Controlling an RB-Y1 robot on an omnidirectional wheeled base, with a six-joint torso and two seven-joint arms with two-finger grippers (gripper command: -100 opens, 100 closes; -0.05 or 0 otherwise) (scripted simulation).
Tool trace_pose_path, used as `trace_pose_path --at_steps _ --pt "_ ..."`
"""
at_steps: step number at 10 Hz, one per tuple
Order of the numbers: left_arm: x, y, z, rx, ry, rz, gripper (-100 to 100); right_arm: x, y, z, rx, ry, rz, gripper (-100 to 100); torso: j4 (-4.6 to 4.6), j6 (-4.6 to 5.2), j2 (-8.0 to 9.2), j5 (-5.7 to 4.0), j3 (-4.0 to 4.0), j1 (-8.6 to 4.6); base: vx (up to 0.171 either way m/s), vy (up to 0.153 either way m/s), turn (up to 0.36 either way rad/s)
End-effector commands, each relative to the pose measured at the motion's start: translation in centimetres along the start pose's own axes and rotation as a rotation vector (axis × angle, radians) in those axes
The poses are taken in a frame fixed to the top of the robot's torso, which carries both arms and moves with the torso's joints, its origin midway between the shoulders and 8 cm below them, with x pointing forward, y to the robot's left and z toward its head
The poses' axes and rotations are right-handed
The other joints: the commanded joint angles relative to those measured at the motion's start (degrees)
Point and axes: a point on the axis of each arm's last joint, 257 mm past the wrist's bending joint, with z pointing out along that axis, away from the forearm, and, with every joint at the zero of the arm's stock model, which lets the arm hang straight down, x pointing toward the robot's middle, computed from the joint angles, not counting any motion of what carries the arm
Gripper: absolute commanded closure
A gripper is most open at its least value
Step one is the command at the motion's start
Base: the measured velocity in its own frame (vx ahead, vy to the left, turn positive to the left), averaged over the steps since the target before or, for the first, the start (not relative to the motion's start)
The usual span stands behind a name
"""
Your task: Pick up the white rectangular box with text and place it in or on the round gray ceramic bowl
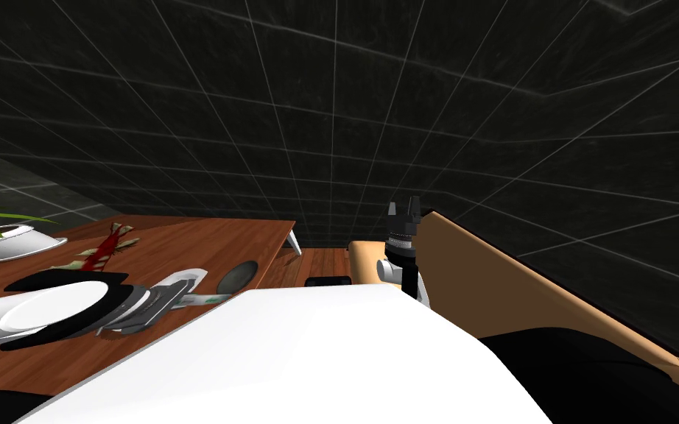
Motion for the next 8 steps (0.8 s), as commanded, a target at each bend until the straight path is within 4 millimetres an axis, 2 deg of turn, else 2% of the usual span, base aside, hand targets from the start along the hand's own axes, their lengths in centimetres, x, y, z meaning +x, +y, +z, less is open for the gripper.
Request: trace_pose_path --at_steps 1,5,6,8 --pt "0.5 -1.5 -1.0 0.005 0.014 0.01 100 0.0 0.0 0.0 0.0 0.0 0.0 0 0.0 0.0 0.0 0.0 0.0 0.0 0.0 0.0 0.0" --pt "2.2 -4.3 -2.8 0.013 0.047 0.041 100 0.0 0.0 0.0 0.0 0.0 0.0 0 -0.03 0.07 -0.04 0.01 -0.03 -0.01 0.0 0.0 0.0" --pt "3.1 -4.6 -3.1 0.0 0.062 0.051 100 0.0 0.0 0.0 0.0 0.0 0.0 0 -0.03 0.09 -0.04 0.01 -0.04 -0.03 0.063 0.019 0.064" --pt "3.1 -4.6 -3.1 0.0 0.062 0.051 100 0.0 0.0 0.0 0.0 0.0 0.0 0 -0.11 0.12 -0.28 0.02 -0.19 -0.04 0.052 -0.006 -0.021"
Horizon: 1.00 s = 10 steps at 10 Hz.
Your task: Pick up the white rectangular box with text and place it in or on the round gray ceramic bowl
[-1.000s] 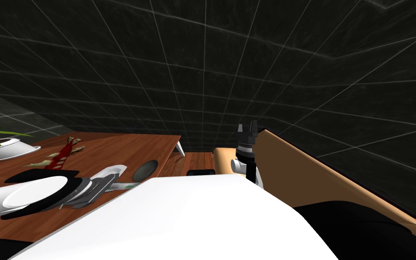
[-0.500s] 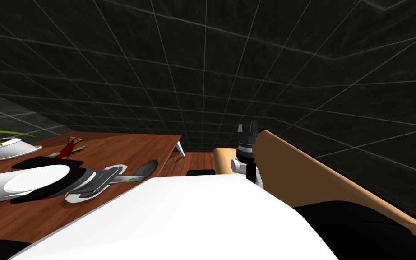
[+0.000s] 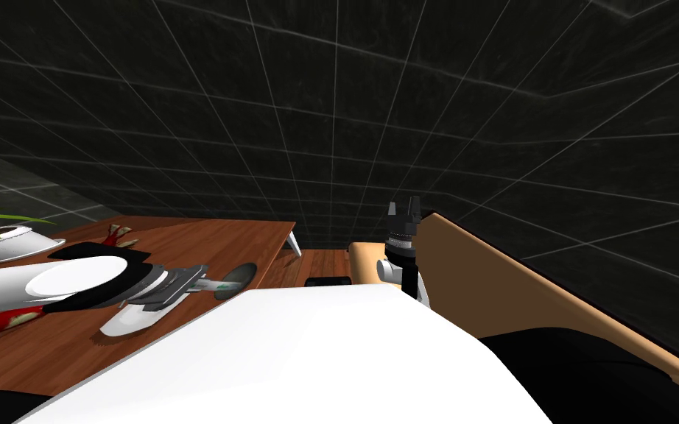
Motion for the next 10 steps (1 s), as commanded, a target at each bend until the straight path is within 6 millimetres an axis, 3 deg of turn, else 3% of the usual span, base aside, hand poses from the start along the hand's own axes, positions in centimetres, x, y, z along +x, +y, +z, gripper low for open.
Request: trace_pose_path --at_steps 1,4,10 --pt "0.0 0.0 0.0 -0.002 0.0 0.001 100 0.0 0.0 0.0 0.0 0.0 0.0 0 0.0 0.0 0.0 0.0 0.0 0.0 0.01 0.01 0.034" --pt "0.7 0.0 -0.1 -0.014 0.011 0.008 100 0.0 0.0 0.0 0.0 0.0 0.0 0 -0.01 -0.09 0.02 -0.03 0.01 0.06 0.049 0.02 0.069" --pt "2.6 0.4 -0.1 -0.056 0.042 0.027 100 0.0 0.0 0.0 0.0 0.0 0.0 0 -0.1 -0.17 -0.32 -0.08 -0.2 0.02 0.115 0.024 0.102"
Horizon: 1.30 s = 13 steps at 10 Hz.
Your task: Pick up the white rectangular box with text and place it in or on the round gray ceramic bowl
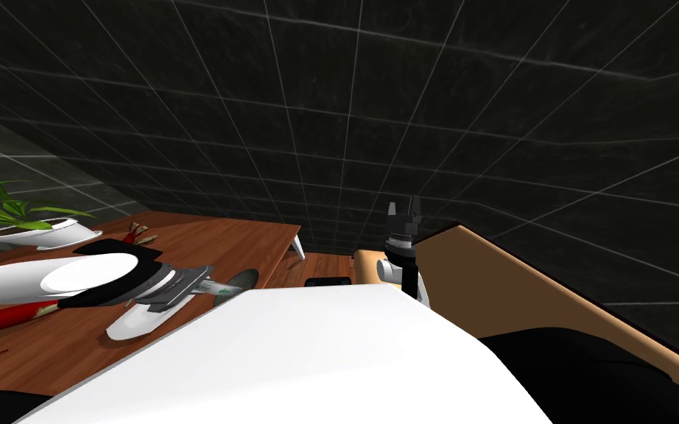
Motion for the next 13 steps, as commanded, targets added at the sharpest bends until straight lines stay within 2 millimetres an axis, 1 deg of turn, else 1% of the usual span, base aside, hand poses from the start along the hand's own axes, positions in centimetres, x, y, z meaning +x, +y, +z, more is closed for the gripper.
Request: trace_pose_path --at_steps 1,2,3,4,8,9,10,13 --pt "0.4 0.2 0.0 -0.011 0.007 0.002 100 0.0 0.0 0.0 0.0 0.0 0.0 0 0.0 0.0 0.0 0.0 0.0 0.0 0.114 0.023 0.114" --pt "0.7 0.3 0.0 -0.018 0.011 0.004 100 0.0 0.0 0.0 0.0 0.0 0.0 0 0.01 -0.01 -0.04 -0.01 -0.01 0.0 0.108 0.021 0.115" --pt "0.6 0.2 0.0 -0.014 0.008 0.005 100 0.0 0.0 0.0 0.0 0.0 0.0 0 0.01 -0.02 -0.01 0.0 0.0 -0.01 0.042 0.007 0.021" --pt "0.6 0.3 0.1 -0.016 0.009 0.004 -100 0.0 0.0 0.0 0.0 0.0 0.0 0 0.05 0.01 0.16 -0.02 0.1 -0.04 0.008 0.001 -0.005" --pt "0.6 0.3 0.1 -0.015 0.009 0.005 -100 0.0 0.0 0.0 0.0 0.0 0.0 0 0.12 -0.01 0.41 -0.03 0.25 -0.09 0.0 0.0 0.0" --pt "0.6 0.3 0.1 -0.015 0.009 0.005 0 0.0 0.0 0.0 0.0 0.0 0.0 0 0.12 -0.01 0.42 -0.03 0.25 -0.09 0.0 0.0 0.0" --pt "1.1 -1.4 -1.3 -0.015 0.012 0.022 -100 0.0 0.0 0.0 0.0 0.0 0.0 0 0.12 -0.01 0.42 -0.03 0.26 -0.09 -0.018 0.023 0.123" --pt "1.7 -3.0 -2.7 -0.015 0.016 0.041 -100 0.0 0.0 0.0 0.0 0.0 0.0 0 0.14 -0.01 0.5 -0.01 0.31 -0.01 -0.024 0.025 0.081"
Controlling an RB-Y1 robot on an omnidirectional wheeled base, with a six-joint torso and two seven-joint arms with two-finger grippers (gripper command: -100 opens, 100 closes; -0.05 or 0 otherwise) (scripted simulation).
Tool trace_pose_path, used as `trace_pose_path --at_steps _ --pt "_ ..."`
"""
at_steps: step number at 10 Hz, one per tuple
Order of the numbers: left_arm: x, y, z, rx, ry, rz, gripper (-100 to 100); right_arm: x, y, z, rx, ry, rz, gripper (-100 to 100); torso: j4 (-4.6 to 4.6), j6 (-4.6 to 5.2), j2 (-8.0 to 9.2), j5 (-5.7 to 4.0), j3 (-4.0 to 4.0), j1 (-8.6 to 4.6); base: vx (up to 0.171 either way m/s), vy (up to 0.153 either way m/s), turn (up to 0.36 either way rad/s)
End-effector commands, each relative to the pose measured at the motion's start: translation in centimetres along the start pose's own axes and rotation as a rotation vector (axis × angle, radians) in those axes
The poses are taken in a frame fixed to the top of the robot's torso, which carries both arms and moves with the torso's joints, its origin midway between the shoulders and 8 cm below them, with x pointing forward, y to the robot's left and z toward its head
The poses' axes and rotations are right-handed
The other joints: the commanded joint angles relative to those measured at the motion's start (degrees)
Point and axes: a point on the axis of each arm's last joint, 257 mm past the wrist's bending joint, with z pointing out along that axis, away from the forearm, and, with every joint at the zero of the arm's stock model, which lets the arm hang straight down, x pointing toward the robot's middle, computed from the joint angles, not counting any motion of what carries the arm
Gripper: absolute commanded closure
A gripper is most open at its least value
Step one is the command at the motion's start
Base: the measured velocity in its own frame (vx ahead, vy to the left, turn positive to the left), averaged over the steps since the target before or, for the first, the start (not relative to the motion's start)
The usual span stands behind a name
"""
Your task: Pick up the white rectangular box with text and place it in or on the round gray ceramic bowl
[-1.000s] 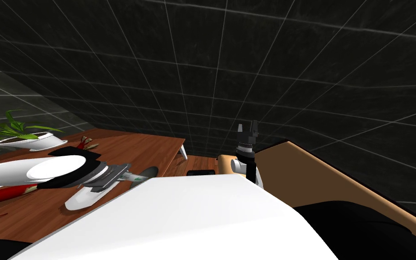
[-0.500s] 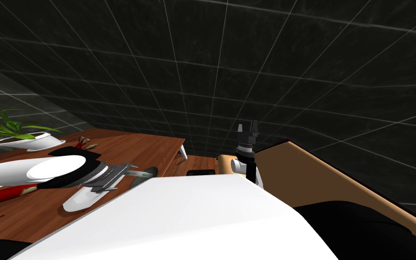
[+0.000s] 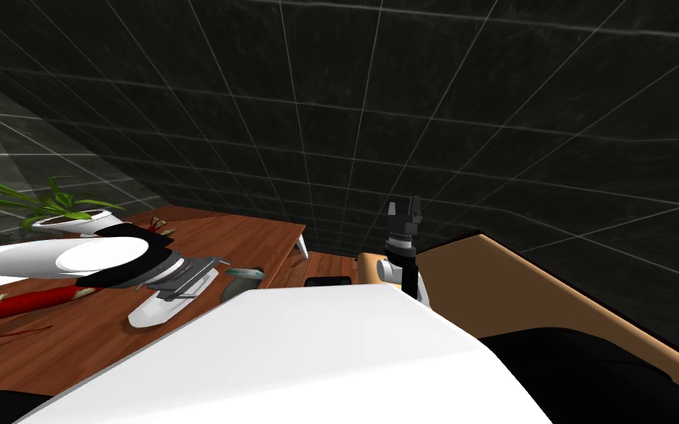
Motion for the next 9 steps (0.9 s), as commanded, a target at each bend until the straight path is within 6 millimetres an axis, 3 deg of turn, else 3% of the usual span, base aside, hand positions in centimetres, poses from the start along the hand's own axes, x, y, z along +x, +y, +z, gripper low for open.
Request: trace_pose_path --at_steps 1,2,3,4,9 --pt "0.6 -1.3 -1.2 -0.002 0.004 0.017 -100 0.0 0.0 0.0 0.0 0.0 0.0 0 0.0 0.0 0.0 0.0 0.0 0.0 -0.025 0.029 0.093" --pt "1.1 -2.3 -2.0 -0.004 0.008 0.032 -100 0.0 0.0 0.0 0.0 0.0 0.0 0 0.0 -0.01 0.01 0.0 0.01 0.01 -0.031 0.036 0.12" --pt "0.7 -1.8 -1.5 -0.002 0.005 0.023 -100 0.0 0.0 0.0 0.0 0.0 0.0 0 0.01 -0.01 0.03 0.01 0.02 0.04 -0.012 0.014 0.02" --pt "0.8 -1.9 -1.6 -0.003 0.006 0.024 0 0.0 0.0 0.0 0.0 0.0 0.0 0 0.0 0.0 0.0 0.01 0.0 -0.01 0.0 0.0 0.0" --pt "0.8 -1.9 -1.5 -0.003 0.006 0.024 0 0.0 0.0 0.0 0.0 0.0 0.0 0 -0.02 0.0 -0.06 -0.01 -0.04 -0.08 0.0 0.0 0.0"
